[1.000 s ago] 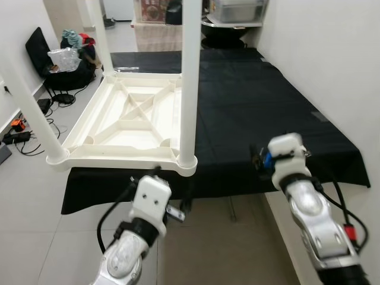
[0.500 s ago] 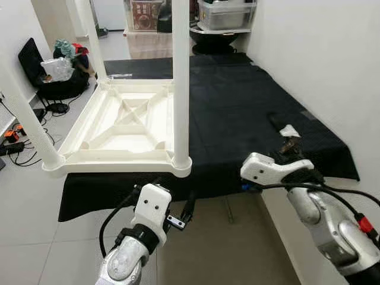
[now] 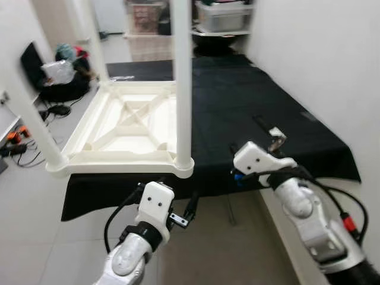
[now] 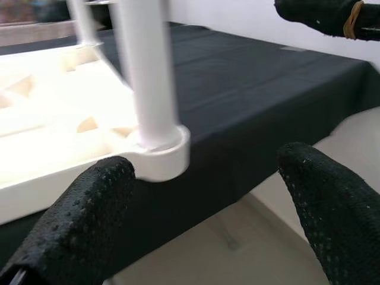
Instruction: Building children table
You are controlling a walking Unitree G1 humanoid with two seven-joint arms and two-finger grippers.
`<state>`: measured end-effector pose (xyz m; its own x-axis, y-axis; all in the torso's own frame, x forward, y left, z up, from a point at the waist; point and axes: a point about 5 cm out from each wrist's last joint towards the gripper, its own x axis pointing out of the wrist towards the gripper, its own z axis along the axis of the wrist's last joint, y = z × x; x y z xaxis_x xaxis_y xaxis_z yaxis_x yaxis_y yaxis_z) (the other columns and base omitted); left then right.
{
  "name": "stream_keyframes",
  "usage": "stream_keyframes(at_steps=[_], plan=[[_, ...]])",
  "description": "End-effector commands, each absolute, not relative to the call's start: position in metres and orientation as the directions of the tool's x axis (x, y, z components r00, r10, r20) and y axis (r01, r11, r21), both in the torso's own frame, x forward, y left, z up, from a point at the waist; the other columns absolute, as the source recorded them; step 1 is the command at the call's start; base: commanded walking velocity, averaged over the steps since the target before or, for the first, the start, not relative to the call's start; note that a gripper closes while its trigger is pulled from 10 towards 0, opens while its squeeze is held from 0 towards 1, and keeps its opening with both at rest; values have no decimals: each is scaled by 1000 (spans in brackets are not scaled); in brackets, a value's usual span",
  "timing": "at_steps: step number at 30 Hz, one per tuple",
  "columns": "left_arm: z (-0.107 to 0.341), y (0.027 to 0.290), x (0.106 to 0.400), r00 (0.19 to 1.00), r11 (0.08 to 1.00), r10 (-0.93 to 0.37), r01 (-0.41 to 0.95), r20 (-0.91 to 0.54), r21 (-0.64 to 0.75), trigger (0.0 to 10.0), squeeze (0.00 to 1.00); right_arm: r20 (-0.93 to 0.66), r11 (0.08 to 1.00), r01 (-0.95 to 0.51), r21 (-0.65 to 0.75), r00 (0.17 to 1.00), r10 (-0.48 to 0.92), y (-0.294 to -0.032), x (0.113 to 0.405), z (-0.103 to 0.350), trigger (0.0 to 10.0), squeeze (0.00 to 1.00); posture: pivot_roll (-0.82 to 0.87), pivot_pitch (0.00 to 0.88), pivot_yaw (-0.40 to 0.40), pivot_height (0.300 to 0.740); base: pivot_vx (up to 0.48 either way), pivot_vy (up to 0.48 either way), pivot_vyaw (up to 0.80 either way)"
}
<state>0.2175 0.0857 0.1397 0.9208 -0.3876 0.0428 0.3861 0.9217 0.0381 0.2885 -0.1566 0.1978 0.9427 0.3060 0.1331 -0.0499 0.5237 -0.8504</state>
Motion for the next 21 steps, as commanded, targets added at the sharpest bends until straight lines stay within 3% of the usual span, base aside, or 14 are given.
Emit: stream_keyframes(at_steps=[1, 5, 13, 15, 17, 18, 19, 21], plan=[[137, 89, 218, 928, 927, -373, 371, 22, 46, 10000, 0, 153, 506, -31, -862, 936, 318, -154, 289, 203, 10000, 0, -2, 0, -27, 740, 0, 0, 800], [136, 89, 218, 926, 926, -376, 375, 18, 44, 10000, 0, 171, 452, 2, -892, 927, 334, -155, 292, 210, 10000, 0, -5, 0, -23, 740, 0, 0, 800], [135, 89, 219, 926, 925, -377, 377, 12, 46, 10000, 0, 243, 345, 125, -930, 914, 325, -170, 297, 233, 10000, 0, -14, 2, -16, 740, 0, 0, 0], [135, 89, 219, 926, 925, -378, 377, 11, 46, 10000, 0, 318, 276, 234, -932, 893, 319, -179, 297, 249, 10000, 0, -15, 2, -16, 740, 0, 0, 0], [135, 89, 219, 925, 925, -379, 378, 10, 46, 10000, 0, 343, 262, 265, -928, 883, 322, -181, 297, 256, 10000, 0, -20, 0, -12, 740, 0, 0, 0], [135, 89, 220, 925, 924, -380, 379, 10, 46, 10000, 0, 337, 333, 233, -914, 893, 298, -184, 298, 259, 10000, 0, -20, 0, -12, 740, 0, 0, 0], [135, 89, 220, 925, 924, -380, 379, 10, 46, 10000, 0, 337, 333, 233, -914, 893, 298, -184, 298, 259, 10000, 0, -20, 0, -12, 740, 0, 0, 0], [135, 89, 220, 924, 923, -383, 383, 9, 47, 10000, 0, 243, 654, 4, -756, 930, 276, -181, 300, 254, 10000, 0, -26, 0, -11, 740, 0, 0, 0]])
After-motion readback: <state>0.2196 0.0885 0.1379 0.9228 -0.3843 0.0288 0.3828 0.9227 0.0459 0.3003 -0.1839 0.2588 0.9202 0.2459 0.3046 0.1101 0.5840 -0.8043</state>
